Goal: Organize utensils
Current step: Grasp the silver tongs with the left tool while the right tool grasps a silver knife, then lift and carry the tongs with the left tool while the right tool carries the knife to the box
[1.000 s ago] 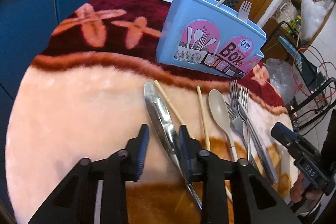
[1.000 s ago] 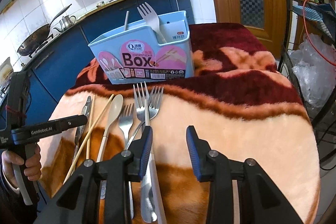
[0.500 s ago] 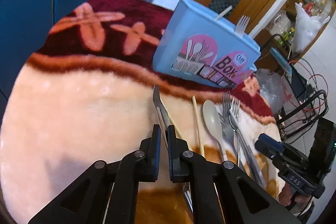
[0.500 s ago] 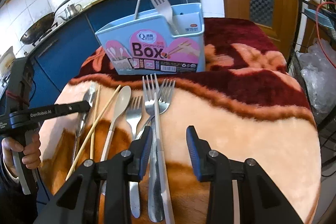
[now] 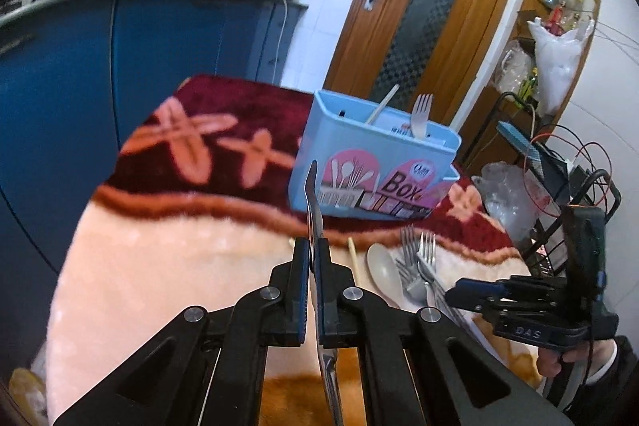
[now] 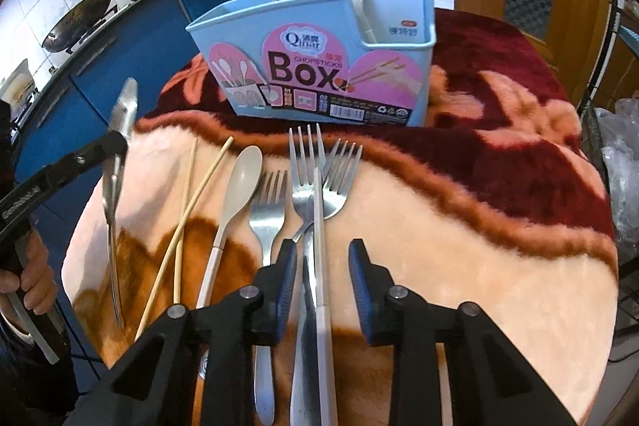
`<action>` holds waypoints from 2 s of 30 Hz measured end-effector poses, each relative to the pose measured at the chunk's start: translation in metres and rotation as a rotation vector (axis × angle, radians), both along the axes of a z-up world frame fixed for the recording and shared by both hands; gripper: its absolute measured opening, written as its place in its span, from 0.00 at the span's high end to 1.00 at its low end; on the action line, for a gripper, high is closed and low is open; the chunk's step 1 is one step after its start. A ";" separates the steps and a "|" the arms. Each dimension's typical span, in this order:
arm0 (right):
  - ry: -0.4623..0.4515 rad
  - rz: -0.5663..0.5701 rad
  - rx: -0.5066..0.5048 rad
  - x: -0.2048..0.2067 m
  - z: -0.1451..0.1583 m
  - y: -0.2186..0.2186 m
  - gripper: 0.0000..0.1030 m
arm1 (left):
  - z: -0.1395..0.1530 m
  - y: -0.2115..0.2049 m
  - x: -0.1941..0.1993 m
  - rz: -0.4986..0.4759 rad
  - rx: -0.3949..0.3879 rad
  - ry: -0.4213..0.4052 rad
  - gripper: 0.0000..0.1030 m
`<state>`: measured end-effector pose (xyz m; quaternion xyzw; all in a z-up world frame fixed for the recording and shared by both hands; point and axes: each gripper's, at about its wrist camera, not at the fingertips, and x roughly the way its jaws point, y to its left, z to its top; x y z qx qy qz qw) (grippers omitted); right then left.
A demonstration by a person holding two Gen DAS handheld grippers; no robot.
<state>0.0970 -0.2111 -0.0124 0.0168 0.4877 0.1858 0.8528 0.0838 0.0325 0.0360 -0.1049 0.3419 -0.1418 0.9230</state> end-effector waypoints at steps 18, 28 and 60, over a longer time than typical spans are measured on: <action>-0.061 0.015 0.090 0.001 0.015 -0.008 0.92 | 0.017 -0.001 -0.008 0.010 -0.003 -0.098 0.98; -0.327 -0.070 0.171 -0.028 0.044 -0.026 0.92 | 0.044 -0.005 -0.009 0.049 -0.023 -0.226 0.98; -0.529 -0.193 0.243 -0.028 0.061 -0.063 0.92 | 0.110 -0.027 0.065 0.188 0.033 -0.505 0.98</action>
